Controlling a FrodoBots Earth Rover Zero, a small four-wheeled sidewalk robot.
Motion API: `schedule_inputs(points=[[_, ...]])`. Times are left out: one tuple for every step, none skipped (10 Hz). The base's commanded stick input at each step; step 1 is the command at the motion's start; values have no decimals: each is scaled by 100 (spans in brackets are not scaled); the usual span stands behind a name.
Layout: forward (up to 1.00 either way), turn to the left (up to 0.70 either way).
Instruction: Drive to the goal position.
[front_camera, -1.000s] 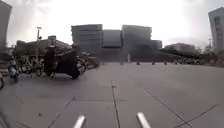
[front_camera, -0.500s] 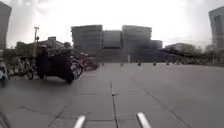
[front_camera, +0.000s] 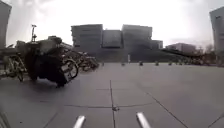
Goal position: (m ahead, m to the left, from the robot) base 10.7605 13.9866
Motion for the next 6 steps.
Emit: schedule_inputs(points=[[100, 0], [100, 0], [100, 0], [100, 0], [100, 0], [100, 0]])
